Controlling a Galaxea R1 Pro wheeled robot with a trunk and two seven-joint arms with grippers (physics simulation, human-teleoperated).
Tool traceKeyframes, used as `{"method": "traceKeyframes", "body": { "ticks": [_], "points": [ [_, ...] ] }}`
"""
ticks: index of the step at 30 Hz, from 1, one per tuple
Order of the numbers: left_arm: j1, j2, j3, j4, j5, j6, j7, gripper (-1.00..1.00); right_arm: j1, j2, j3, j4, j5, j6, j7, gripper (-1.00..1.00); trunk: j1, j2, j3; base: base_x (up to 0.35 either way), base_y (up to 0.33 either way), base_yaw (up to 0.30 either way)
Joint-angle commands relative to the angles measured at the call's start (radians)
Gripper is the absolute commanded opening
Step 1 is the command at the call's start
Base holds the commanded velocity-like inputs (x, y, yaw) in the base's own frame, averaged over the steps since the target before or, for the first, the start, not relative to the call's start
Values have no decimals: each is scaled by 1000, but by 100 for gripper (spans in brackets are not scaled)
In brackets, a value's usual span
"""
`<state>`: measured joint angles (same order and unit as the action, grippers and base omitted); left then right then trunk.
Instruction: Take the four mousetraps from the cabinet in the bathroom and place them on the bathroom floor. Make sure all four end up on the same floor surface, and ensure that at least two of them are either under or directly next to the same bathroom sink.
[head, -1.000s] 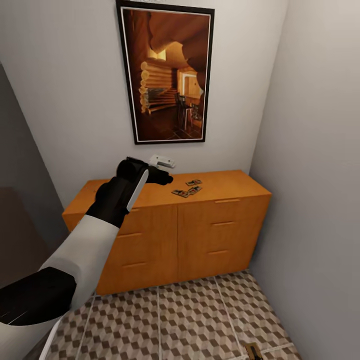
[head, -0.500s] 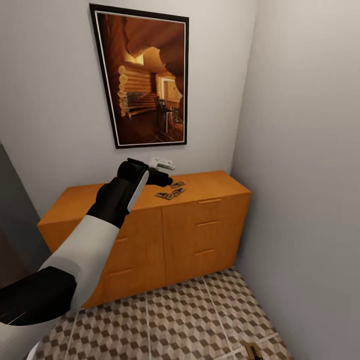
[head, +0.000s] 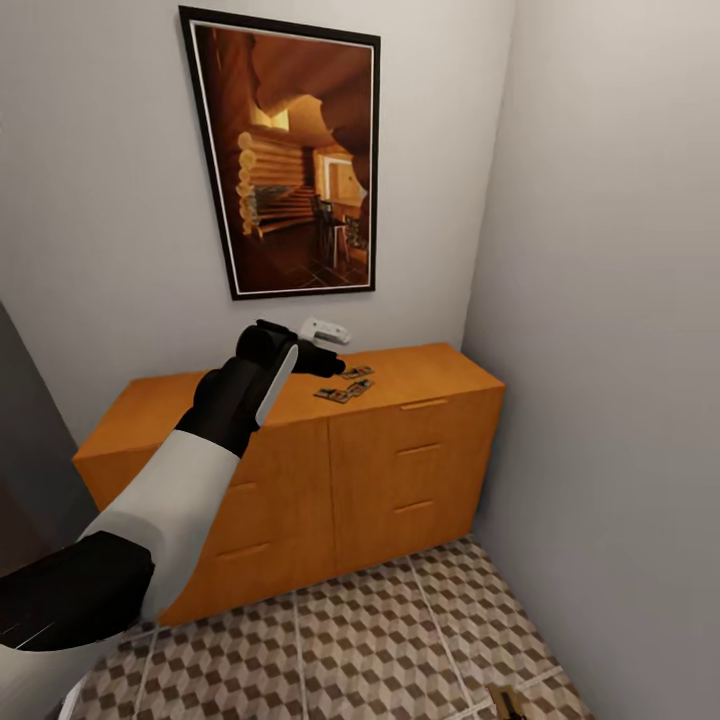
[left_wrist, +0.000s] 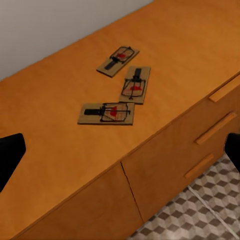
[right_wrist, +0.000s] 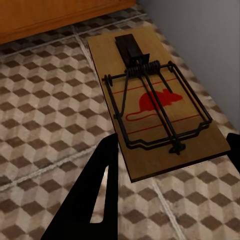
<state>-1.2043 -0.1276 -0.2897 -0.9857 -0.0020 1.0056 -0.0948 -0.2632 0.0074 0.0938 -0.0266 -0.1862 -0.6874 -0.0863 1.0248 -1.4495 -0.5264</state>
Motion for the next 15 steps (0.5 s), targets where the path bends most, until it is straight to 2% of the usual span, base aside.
{"method": "traceKeyframes", "body": {
  "ticks": [1, 8, 15],
  "points": [
    [0, 0, 0, 1, -1, 4, -3, 100, -1, 0, 9, 1, -8, -3, -4, -100, 0, -1, -1, 133, 214, -1],
    [0, 0, 0, 10, -1, 3, -3, 100, -1, 1, 9, 1, -8, -3, -4, -100, 0, -1, -1, 178, 166, 0],
    [0, 0, 0, 24, -1, 2, -13, 100, -1, 2, 9, 1, -8, -3, -3, -100, 0, -1, -1, 89, 33, 0]
  ]
}}
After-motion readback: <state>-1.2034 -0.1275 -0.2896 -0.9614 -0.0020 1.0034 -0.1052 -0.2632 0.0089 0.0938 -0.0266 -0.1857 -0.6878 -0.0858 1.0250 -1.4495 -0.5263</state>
